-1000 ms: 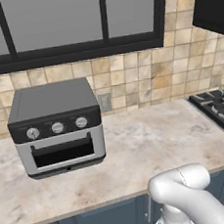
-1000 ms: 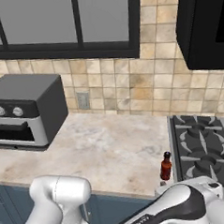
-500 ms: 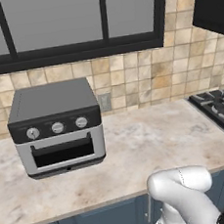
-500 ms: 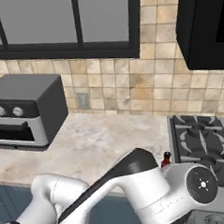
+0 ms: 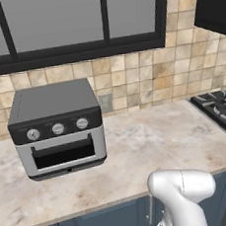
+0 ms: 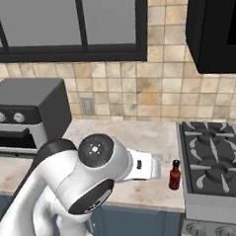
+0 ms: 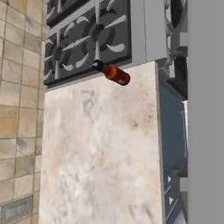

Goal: Take 2 condiments from the cabinet and move them on the counter near the stove.Make sure the condiments are lined up with each other, next to each other.

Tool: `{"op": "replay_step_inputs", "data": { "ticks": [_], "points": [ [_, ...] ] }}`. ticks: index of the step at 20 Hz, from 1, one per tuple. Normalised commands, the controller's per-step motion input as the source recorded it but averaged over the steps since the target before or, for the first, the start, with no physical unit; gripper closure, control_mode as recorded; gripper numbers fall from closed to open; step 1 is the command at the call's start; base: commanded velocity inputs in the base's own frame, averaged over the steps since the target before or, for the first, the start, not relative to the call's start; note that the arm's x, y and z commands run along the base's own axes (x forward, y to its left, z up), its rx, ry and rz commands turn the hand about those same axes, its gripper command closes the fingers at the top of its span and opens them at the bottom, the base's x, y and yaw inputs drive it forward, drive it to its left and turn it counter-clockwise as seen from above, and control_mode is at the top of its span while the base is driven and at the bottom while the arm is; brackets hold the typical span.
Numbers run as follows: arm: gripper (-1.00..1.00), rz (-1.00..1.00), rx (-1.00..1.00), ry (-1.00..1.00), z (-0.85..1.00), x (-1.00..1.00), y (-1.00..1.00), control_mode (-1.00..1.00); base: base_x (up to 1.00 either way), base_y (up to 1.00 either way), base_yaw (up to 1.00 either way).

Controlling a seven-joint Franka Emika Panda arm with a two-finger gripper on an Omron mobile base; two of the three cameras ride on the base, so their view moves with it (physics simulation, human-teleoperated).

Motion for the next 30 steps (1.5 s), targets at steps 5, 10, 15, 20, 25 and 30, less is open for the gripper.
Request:
{"op": "replay_step_inputs", "data": {
  "ticks": [5, 10, 15, 20, 25, 30],
  "points": [
    [-1.0, -0.15, -0.07, -0.15, 0.42, 0.0, 0.81, -1.0, 0.0, 0.0, 0.0],
    [-1.0, -0.15, 0.0, -0.1, 0.42, 0.0, 0.71, -1.0, 0.0, 0.0, 0.0],
    [-1.0, -0.15, 0.03, 0.0, 0.55, 0.04, 0.61, -1.0, 0.0, 0.0, 0.0],
    [-1.0, -0.08, 0.07, -0.01, 0.22, 0.09, 0.52, -1.0, 0.0, 0.0, 0.0],
    [-1.0, 0.0, 0.16, -0.07, 0.0, 0.02, 0.32, -1.0, 0.0, 0.0, 0.0],
    [-1.0, 0.01, 0.19, -0.05, 0.0, 0.0, 0.19, -1.0, 0.0, 0.0, 0.0]
  ]
}}
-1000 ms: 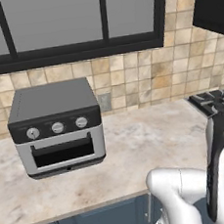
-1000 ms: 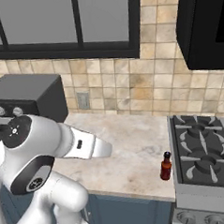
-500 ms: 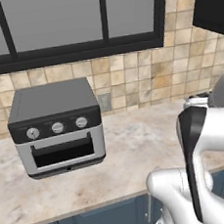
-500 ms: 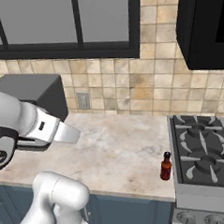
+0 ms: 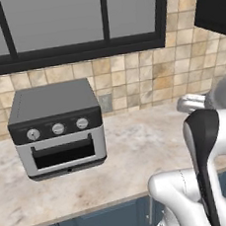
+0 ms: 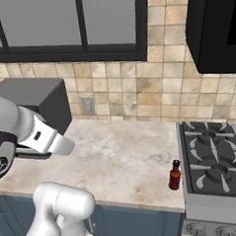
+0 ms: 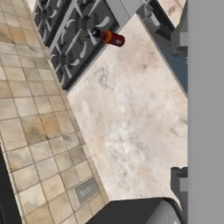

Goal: Take 2 condiments from the cabinet and move them on the counter near the stove.Make sure the condiments are lined up with each other, next to each other.

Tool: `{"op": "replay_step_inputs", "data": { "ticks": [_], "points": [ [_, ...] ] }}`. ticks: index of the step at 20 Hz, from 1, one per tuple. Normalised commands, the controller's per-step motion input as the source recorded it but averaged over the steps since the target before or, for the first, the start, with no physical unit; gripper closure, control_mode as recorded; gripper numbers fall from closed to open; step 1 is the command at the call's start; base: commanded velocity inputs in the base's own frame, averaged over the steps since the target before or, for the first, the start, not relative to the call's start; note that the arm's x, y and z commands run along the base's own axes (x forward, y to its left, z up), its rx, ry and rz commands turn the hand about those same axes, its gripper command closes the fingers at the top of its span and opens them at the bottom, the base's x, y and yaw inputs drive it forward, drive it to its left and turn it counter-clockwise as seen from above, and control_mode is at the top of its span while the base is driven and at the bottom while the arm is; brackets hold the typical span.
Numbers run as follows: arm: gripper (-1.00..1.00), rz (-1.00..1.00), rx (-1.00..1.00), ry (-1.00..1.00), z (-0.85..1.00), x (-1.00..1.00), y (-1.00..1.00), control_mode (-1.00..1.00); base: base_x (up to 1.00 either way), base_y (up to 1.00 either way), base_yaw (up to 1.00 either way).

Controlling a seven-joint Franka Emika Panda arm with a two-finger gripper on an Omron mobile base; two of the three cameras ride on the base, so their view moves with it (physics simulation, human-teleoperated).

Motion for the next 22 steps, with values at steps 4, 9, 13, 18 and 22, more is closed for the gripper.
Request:
{"op": "replay_step_inputs", "data": {
  "ticks": [4, 9, 13, 18, 22],
  "points": [
    [-1.0, 0.02, 0.09, -0.05, 0.08, 0.01, 0.15, -1.0, 0.0, 0.0, 0.0],
    [-1.0, 0.03, 0.04, 0.02, 0.26, 0.12, 0.19, -1.0, 0.0, 0.0, 0.0],
    [-1.0, 0.05, -0.03, 0.06, 0.19, 0.2, 0.26, -1.0, 0.0, 0.0, 0.0],
    [-1.0, 0.18, -0.23, 0.02, 0.0, 0.02, 0.23, -1.0, 0.0, 0.0, 0.0],
    [-1.0, 0.26, -0.21, 0.02, 0.0, 0.0, 0.02, -1.0, 0.0, 0.0, 0.0]
  ]
}}
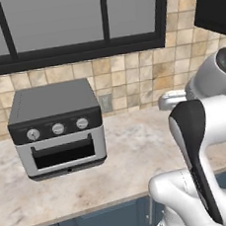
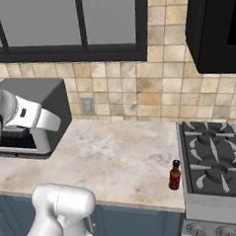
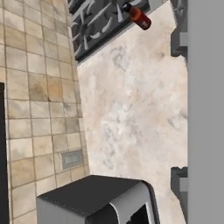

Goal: Take 2 condiments from the cabinet and move them on the counter near the stove.Make sure the condiments are lined up with each other, next to each other.

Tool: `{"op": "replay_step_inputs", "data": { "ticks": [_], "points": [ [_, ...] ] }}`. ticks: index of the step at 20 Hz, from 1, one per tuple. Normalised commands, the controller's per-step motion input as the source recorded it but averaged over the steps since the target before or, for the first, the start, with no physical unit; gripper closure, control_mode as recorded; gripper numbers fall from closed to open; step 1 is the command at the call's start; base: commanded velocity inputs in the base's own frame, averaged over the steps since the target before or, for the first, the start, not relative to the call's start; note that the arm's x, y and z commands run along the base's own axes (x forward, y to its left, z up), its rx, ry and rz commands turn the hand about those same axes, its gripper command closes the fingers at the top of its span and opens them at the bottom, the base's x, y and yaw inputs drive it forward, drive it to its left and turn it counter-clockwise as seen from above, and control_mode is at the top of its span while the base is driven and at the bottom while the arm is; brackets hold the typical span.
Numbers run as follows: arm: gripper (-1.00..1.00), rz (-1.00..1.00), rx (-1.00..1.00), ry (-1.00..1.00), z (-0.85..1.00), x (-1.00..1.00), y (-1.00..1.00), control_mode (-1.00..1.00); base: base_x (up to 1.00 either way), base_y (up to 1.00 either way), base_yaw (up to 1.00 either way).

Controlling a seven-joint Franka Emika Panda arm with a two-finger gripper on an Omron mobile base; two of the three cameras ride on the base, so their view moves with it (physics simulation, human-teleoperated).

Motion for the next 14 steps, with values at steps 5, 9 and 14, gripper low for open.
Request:
{"op": "replay_step_inputs", "data": {
  "ticks": [5, 9, 14],
  "points": [
    [-1.0, 0.23, -0.06, 0.01, 0.05, 0.0, 0.0, -1.0, 0.0, 0.0, 0.0],
    [-1.0, 0.17, 0.0, 0.0, 0.02, 0.0, 0.0, -1.0, 0.0, 0.0, 0.0],
    [-1.0, 0.0, 0.0, 0.0, 0.0, 0.01, 0.0, -1.0, 0.0, 0.0, 0.0]
  ]
}}
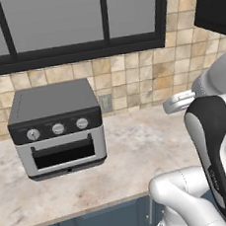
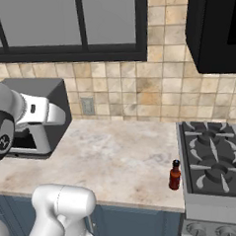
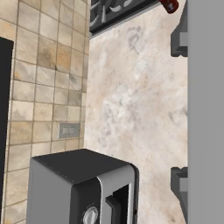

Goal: Take 2 condiments from the cabinet and move them on the counter near the stove.Make sure the condiments are lined up with each other, next to each other.

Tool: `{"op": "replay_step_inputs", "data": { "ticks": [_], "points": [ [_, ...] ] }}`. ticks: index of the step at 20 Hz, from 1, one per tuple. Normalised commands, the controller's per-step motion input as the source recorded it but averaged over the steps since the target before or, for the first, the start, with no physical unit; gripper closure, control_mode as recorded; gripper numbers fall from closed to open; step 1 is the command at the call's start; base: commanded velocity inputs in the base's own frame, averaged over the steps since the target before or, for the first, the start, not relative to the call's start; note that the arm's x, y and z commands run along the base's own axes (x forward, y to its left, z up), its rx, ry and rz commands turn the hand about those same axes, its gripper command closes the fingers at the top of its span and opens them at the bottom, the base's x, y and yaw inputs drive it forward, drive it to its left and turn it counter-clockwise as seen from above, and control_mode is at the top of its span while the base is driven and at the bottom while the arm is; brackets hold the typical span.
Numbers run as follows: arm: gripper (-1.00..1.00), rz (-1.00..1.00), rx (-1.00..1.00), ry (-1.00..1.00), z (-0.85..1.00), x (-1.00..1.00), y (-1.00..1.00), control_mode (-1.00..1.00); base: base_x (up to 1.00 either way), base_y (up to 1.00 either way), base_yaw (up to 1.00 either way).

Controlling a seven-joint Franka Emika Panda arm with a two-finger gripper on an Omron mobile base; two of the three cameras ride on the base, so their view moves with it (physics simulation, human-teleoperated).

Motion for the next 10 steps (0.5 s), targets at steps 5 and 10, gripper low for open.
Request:
{"op": "replay_step_inputs", "data": {
  "ticks": [5, 10],
  "points": [
    [-1.0, 0.0, 0.0, 0.0, 0.0, 0.0, 0.0, -1.0, 0.0, 0.0, 0.0],
    [-1.0, 0.0, 0.0, 0.0, 0.0, -0.01, 0.0, 1.0, -0.08, 0.0, 0.0]
  ]
}}
